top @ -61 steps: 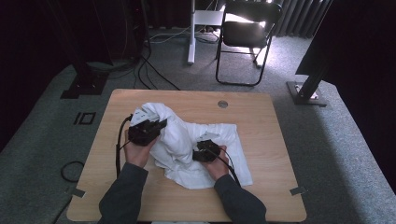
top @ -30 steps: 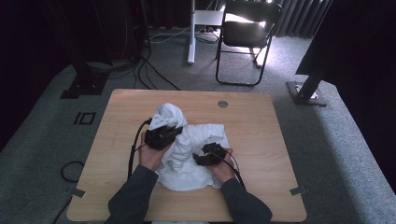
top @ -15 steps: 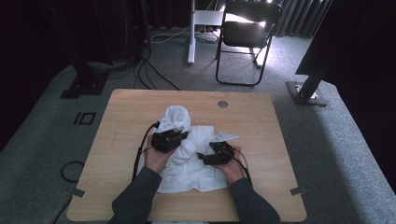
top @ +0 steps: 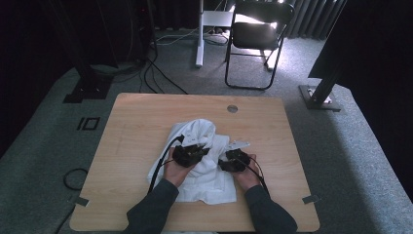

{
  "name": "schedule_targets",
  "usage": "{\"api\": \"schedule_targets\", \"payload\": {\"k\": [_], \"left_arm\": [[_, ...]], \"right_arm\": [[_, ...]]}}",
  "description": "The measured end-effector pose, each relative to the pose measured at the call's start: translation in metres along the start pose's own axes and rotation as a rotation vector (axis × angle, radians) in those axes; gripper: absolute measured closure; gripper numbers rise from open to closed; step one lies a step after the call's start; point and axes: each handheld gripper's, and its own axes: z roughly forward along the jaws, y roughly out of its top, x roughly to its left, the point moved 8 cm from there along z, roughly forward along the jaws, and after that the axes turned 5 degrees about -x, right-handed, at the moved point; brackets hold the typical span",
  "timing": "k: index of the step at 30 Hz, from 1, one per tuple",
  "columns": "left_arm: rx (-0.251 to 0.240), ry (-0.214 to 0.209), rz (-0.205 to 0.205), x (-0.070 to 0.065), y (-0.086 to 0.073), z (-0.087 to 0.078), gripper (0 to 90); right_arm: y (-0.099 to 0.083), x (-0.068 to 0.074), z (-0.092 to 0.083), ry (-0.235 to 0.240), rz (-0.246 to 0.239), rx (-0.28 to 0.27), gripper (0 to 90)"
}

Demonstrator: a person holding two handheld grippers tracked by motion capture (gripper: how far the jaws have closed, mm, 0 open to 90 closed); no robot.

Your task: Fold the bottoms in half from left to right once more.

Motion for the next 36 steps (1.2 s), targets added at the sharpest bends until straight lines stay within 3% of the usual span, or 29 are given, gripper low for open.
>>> {"api": "schedule_targets", "payload": {"k": [3, 5, 9, 12, 16, 18, 21, 23, 24, 26, 28, 31, 34, 36], "left_arm": [[0.022, -0.031, 0.026, -0.015, -0.007, 0.007, 84.3], [0.056, -0.054, 0.015, -0.021, -0.021, 0.019, 84.2], [0.124, -0.052, -0.008, -0.019, -0.052, 0.042, 84.1], [0.129, -0.048, -0.01, -0.017, -0.055, 0.044, 83.9], [0.136, -0.042, -0.011, -0.018, -0.056, 0.046, 83.2], [0.138, -0.04, -0.014, -0.018, -0.056, 0.047, 82.5], [0.14, -0.043, -0.021, -0.018, -0.055, 0.047, 81.3], [0.141, -0.048, -0.02, -0.019, -0.054, 0.046, 79.5], [0.145, -0.055, -0.019, -0.02, -0.054, 0.045, 78.1], [0.142, -0.07, -0.024, -0.023, -0.051, 0.042, 72.9], [0.136, -0.09, -0.029, -0.027, -0.045, 0.036, 66.3], [0.117, -0.121, -0.033, -0.032, -0.028, 0.017, 61.5], [0.055, -0.132, -0.008, -0.032, -0.001, -0.009, 59.2], [0.011, -0.089, 0.022, -0.02, 0.018, -0.028, 58.8]], "right_arm": [[0.001, 0.0, 0.001, 0.003, -0.001, -0.002, 47.3], [0.001, 0.0, 0.001, 0.009, -0.002, -0.003, 47.3], [-0.001, -0.003, -0.001, 0.028, -0.006, 0.007, 42.6], [-0.006, -0.016, -0.011, 0.009, 0.023, 0.033, 40.0], [0.001, -0.032, -0.039, -0.005, 0.083, -0.047, 38.1], [0.013, -0.032, -0.056, 0.046, 0.11, -0.132, 37.6], [0.03, -0.019, -0.071, 0.131, 0.092, -0.219, 35.8], [0.039, -0.011, -0.07, 0.149, 0.066, -0.234, 38.1], [0.043, -0.009, -0.067, 0.143, 0.053, -0.233, 43.9], [0.046, -0.008, -0.056, 0.125, 0.034, -0.198, 66.8], [0.044, -0.013, -0.044, 0.08, 0.022, -0.153, 80.1], [0.04, -0.024, -0.032, 0.05, 0.069, -0.126, 82.7], [0.036, -0.031, -0.026, 0.03, 0.085, -0.109, 82.9], [0.033, -0.033, -0.023, 0.023, 0.091, -0.096, 82.8]]}}
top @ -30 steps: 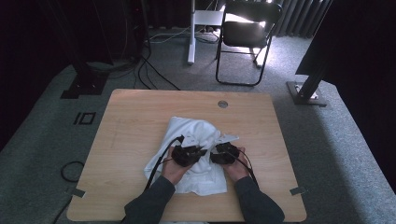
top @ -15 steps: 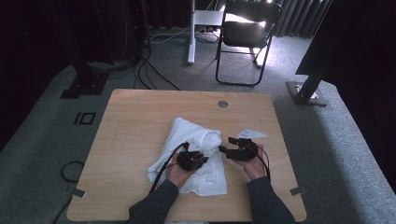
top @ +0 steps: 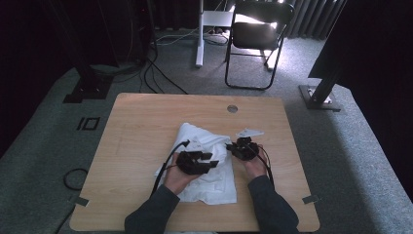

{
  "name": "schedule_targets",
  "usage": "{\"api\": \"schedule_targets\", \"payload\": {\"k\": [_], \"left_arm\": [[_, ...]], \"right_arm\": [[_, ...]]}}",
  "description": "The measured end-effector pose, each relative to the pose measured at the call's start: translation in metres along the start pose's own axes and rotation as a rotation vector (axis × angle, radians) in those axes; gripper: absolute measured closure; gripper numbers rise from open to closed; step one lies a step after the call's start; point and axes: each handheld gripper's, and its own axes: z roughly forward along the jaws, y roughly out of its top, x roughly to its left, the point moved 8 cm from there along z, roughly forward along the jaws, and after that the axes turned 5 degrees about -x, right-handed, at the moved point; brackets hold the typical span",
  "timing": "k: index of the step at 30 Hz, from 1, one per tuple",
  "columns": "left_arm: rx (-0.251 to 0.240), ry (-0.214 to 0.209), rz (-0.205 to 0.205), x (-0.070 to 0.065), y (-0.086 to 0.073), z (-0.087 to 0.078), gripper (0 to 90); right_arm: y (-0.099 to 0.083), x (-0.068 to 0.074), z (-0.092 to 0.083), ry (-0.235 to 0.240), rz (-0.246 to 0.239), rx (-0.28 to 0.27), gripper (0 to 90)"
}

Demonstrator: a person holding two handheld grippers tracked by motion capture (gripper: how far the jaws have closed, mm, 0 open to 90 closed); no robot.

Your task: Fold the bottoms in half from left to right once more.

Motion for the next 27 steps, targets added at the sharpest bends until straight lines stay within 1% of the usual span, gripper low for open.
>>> {"api": "schedule_targets", "payload": {"k": [1, 2, 4, 5, 6, 7, 8, 9, 10, 11, 13, 14, 16, 17, 20, 21, 23, 24, 25, 27], "left_arm": [[-0.016, 0.039, 0.019, 0.01, 0.007, -0.008, 58.8], [-0.023, 0.085, 0.026, 0.022, 0.012, -0.015, 59.2], [-0.019, 0.159, 0.006, 0.051, 0.015, -0.022, 63.9], [-0.014, 0.189, -0.014, 0.066, 0.014, -0.023, 66.6], [0.005, 0.212, -0.025, 0.08, 0.011, -0.022, 69.6], [0.03, 0.229, -0.038, 0.091, 0.007, -0.018, 71.9], [0.054, 0.238, -0.04, 0.101, 0.002, -0.013, 73.3], [0.077, 0.238, -0.042, 0.108, -0.003, -0.008, 74.7], [0.102, 0.229, -0.041, 0.113, -0.008, -0.002, 75.8], [0.125, 0.21, -0.036, 0.115, -0.013, 0.004, 76.3], [0.148, 0.175, -0.01, 0.113, -0.019, 0.013, 78.6], [0.158, 0.159, -0.005, 0.111, -0.021, 0.015, 80.5], [0.169, 0.137, -0.013, 0.107, -0.023, 0.018, 83.1], [0.183, 0.131, -0.007, 0.105, -0.025, 0.021, 83.8], [0.235, 0.136, 0.006, 0.1, -0.036, 0.032, 84.9], [0.241, 0.137, 0.004, 0.099, -0.04, 0.036, 85.3], [0.221, 0.134, -0.035, 0.101, -0.045, 0.041, 86.0], [0.203, 0.127, -0.063, 0.102, -0.046, 0.042, 86.5], [0.193, 0.124, -0.08, 0.103, -0.047, 0.042, 86.7], [0.187, 0.124, -0.085, 0.104, -0.048, 0.041, 86.8]], "right_arm": [[-0.001, -0.001, 0.001, -0.003, 0.0, 0.004, 82.6], [-0.002, -0.002, 0.002, -0.002, 0.002, 0.004, 82.4], [-0.002, -0.003, 0.004, -0.007, 0.004, 0.008, 82.1], [-0.003, -0.003, 0.004, -0.009, 0.003, 0.011, 82.1], [-0.003, -0.004, 0.005, -0.011, -0.001, 0.012, 82.0], [-0.003, -0.005, 0.006, -0.014, -0.001, 0.012, 82.0], [-0.004, -0.006, 0.008, -0.016, 0.001, 0.016, 82.0], [-0.004, -0.007, 0.009, -0.017, 0.003, 0.019, 82.1], [-0.004, -0.009, 0.011, -0.019, 0.002, 0.022, 82.1], [-0.004, -0.011, 0.013, -0.023, 0.005, 0.027, 82.1], [-0.002, -0.014, 0.018, -0.031, 0.009, 0.033, 82.2], [-0.001, -0.016, 0.02, -0.039, 0.009, 0.037, 82.3], [0.003, -0.02, 0.024, -0.052, 0.006, 0.045, 82.4], [0.005, -0.022, 0.026, -0.059, 0.003, 0.049, 82.4], [0.012, -0.029, 0.029, -0.084, -0.007, 0.061, 81.9], [0.014, -0.03, 0.029, -0.091, -0.01, 0.064, 79.7], [0.017, -0.032, 0.023, -0.106, -0.02, 0.055, 71.5], [0.019, -0.032, 0.018, -0.11, -0.018, 0.045, 67.7], [0.021, -0.032, 0.011, -0.113, -0.015, 0.029, 64.2], [0.024, -0.03, -0.004, -0.126, -0.018, -0.003, 57.8]]}}
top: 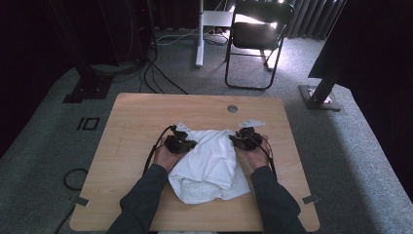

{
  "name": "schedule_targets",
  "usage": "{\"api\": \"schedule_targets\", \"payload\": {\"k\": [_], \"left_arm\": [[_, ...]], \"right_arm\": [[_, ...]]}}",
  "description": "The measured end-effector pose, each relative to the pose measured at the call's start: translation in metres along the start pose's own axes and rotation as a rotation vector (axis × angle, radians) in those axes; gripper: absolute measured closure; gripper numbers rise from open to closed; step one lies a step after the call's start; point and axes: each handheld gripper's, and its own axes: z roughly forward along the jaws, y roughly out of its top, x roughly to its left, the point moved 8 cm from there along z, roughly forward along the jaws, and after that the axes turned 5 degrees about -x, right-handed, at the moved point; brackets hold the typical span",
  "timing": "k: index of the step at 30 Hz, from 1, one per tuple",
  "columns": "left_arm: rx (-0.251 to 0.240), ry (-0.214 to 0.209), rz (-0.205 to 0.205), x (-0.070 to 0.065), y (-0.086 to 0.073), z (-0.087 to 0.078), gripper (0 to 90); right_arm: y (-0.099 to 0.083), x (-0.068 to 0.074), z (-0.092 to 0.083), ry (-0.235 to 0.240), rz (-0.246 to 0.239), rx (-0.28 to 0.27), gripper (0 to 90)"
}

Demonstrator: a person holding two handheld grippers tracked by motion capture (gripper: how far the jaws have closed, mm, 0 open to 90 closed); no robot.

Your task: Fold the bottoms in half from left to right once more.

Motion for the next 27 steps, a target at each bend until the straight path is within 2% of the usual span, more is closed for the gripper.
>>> {"api": "schedule_targets", "payload": {"k": [3, 5, 8, 9, 10, 11, 13, 16, 18, 19, 21, 23, 27], "left_arm": [[-0.001, 0.013, 0.004, 0.0, 0.0, 0.0, 86.7], [-0.003, 0.023, 0.006, 0.0, 0.001, 0.001, 86.3], [-0.008, 0.03, 0.007, 0.001, 0.001, 0.001, 85.6], [-0.008, 0.03, 0.007, 0.001, 0.001, 0.001, 85.3], [-0.011, 0.036, 0.003, 0.002, 0.002, 0.002, 85.3], [-0.011, 0.039, 0.005, 0.002, 0.002, 0.002, 84.6], [-0.014, 0.038, -0.001, 0.002, 0.002, 0.003, 84.6], [-0.017, 0.039, -0.001, 0.003, 0.002, 0.002, 83.8], [-0.022, 0.039, -0.004, 0.003, 0.002, 0.002, 83.5], [-0.023, 0.04, -0.003, 0.003, 0.002, 0.002, 83.2], [-0.023, 0.04, -0.002, 0.003, 0.002, 0.002, 83.0], [-0.025, 0.039, -0.005, 0.004, 0.002, 0.001, 82.2], [-0.028, 0.039, -0.006, 0.004, 0.003, 0.001, 81.7]], "right_arm": [[0.005, 0.005, -0.027, 0.008, -0.003, -0.062, 52.6], [0.007, 0.015, -0.043, 0.023, -0.012, -0.099, 50.5], [0.005, 0.039, -0.055, 0.096, -0.04, -0.127, 48.6], [0.005, 0.039, -0.055, 0.096, -0.04, -0.127, 48.6], [0.003, 0.048, -0.056, 0.124, -0.05, -0.124, 47.6], [-0.001, 0.063, -0.051, 0.157, -0.062, -0.114, 46.3], [-0.005, 0.072, -0.041, 0.18, -0.068, -0.085, 44.1], [-0.014, 0.079, -0.021, 0.191, -0.087, -0.023, 42.0], [-0.021, 0.08, -0.01, 0.176, -0.103, 0.024, 47.4], [-0.024, 0.08, -0.007, 0.177, -0.101, 0.038, 54.1], [-0.026, 0.081, -0.008, 0.188, -0.105, 0.046, 73.9], [-0.025, 0.079, -0.013, 0.169, -0.123, 0.046, 85.5], [-0.02, 0.074, -0.026, 0.17, -0.122, 0.011, 88.0]]}}
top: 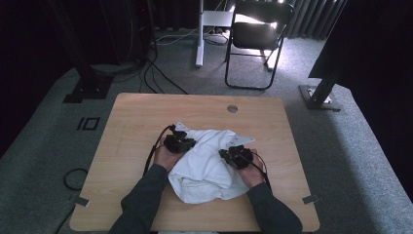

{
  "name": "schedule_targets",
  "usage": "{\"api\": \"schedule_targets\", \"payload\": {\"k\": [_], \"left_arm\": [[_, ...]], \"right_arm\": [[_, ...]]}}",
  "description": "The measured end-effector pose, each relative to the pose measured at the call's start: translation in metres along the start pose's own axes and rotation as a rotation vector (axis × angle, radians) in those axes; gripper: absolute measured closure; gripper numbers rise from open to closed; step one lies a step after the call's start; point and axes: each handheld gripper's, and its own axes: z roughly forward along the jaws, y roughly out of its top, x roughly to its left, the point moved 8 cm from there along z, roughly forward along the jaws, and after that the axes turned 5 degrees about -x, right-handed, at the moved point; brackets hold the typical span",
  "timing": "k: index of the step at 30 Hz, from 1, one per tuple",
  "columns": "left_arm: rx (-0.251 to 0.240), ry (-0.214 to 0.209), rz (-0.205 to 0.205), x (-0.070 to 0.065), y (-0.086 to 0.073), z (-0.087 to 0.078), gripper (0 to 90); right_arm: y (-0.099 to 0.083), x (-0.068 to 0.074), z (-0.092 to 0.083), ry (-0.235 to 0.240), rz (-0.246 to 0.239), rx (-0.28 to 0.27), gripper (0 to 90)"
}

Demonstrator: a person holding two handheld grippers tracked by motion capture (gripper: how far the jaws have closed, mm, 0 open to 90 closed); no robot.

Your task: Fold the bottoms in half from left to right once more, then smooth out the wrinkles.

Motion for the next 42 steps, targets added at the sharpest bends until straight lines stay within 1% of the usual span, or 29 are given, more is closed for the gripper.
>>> {"api": "schedule_targets", "payload": {"k": [3, 8, 10, 11, 13, 14, 16, 17, 18, 19, 20, 21, 22, 24, 25, 26, 27, 28, 29, 31, 32, 33, 35, 37, 39, 41, 42], "left_arm": [[-0.003, 0.005, 0.002, 0.0, 0.0, 0.0, 81.2], [-0.009, 0.005, -0.001, 0.001, 0.0, -0.001, 79.7], [-0.011, 0.002, -0.001, 0.0, 0.0, -0.002, 79.5], [-0.009, 0.009, 0.003, 0.001, 0.0, -0.001, 79.5], [-0.011, 0.005, 0.002, 0.001, -0.001, -0.002, 79.3], [-0.011, 0.007, 0.002, 0.001, -0.001, -0.002, 79.2], [-0.01, 0.011, 0.008, 0.002, -0.001, -0.002, 79.0], [-0.01, 0.012, 0.007, 0.002, -0.001, -0.002, 79.0], [-0.01, 0.012, 0.007, 0.002, -0.001, -0.002, 79.0], [-0.012, 0.01, 0.004, 0.002, -0.001, -0.002, 79.0], [-0.017, 0.006, -0.001, 0.002, -0.001, -0.002, 78.8], [-0.015, 0.009, 0.0, 0.002, -0.001, -0.001, 78.7], [-0.017, 0.007, -0.002, 0.002, -0.001, -0.001, 78.6], [-0.021, 0.005, -0.006, 0.001, 0.0, 0.0, 78.5], [-0.021, 0.009, -0.006, 0.0, 0.0, 0.001, 78.3], [-0.019, 0.018, 0.0, 0.0, 0.001, 0.001, 77.8], [-0.021, 0.022, -0.001, 0.0, 0.001, 0.001, 77.3], [-0.02, 0.022, -0.007, 0.0, 0.001, 0.0, 77.0], [-0.021, 0.022, -0.006, 0.001, 0.001, 0.0, 76.4], [-0.024, 0.025, -0.011, 0.001, 0.001, -0.002, 75.2], [-0.025, 0.03, -0.007, 0.0, 0.002, -0.003, 74.7], [-0.028, 0.035, 0.001, -0.001, 0.003, -0.003, 73.9], [-0.036, 0.047, 0.011, -0.003, 0.005, -0.006, 71.8], [-0.052, 0.053, 0.015, -0.006, 0.007, -0.01, 70.1], [-0.061, 0.051, 0.024, -0.008, 0.009, -0.014, 69.1], [-0.07, 0.053, 0.029, -0.011, 0.01, -0.017, 67.8], [-0.077, 0.053, 0.031, -0.013, 0.011, -0.019, 67.7]], "right_arm": [[0.001, 0.0, -0.005, 0.006, 0.002, -0.016, 88.1], [0.0, 0.001, -0.014, -0.005, -0.007, -0.029, 89.3], [0.001, 0.0, -0.021, 0.003, 0.001, -0.047, 89.8], [0.001, -0.001, -0.026, 0.011, 0.002, -0.054, 90.0], [0.0, -0.004, -0.034, -0.003, -0.008, -0.055, 90.0], [-0.001, -0.006, -0.039, -0.003, -0.004, -0.059, 90.0], [-0.003, -0.013, -0.051, -0.028, 0.001, -0.069, 90.0], [-0.005, -0.018, -0.057, -0.038, 0.02, -0.078, 90.0], [-0.005, -0.018, -0.057, -0.038, 0.02, -0.078, 90.0], [-0.007, -0.024, -0.063, -0.056, 0.035, -0.084, 90.0], [-0.012, -0.034, -0.072, -0.076, 0.065, -0.09, 90.0], [-0.016, -0.04, -0.076, -0.088, 0.089, -0.089, 90.0], [-0.02, -0.046, -0.08, -0.115, 0.097, -0.085, 90.0], [-0.024, -0.05, -0.084, -0.108, 0.121, -0.088, 90.0], [-0.026, -0.049, -0.084, -0.11, 0.117, -0.084, 89.5], [-0.027, -0.048, -0.084, -0.107, 0.11, -0.082, 85.1], [-0.028, -0.047, -0.083, -0.123, 0.099, -0.08, 77.3], [-0.028, -0.047, -0.084, -0.14, 0.095, -0.084, 72.8], [-0.028, -0.047, -0.085, -0.142, 0.112, -0.094, 69.9], [-0.031, -0.045, -0.089, -0.139, 0.125, -0.108, 64.8], [-0.033, -0.042, -0.091, -0.127, 0.133, -0.116, 63.2], [-0.036, -0.038, -0.091, -0.103, 0.134, -0.116, 61.6], [-0.043, -0.026, -0.089, -0.06, 0.129, -0.104, 58.6], [-0.05, -0.014, -0.082, -0.019, 0.118, -0.074, 55.7], [-0.06, 0.003, -0.069, 0.029, 0.107, -0.026, 52.4], [-0.067, 0.018, -0.056, 0.069, 0.053, 0.02, 49.9], [-0.069, 0.021, -0.053, 0.072, 0.045, 0.035, 48.9]]}}
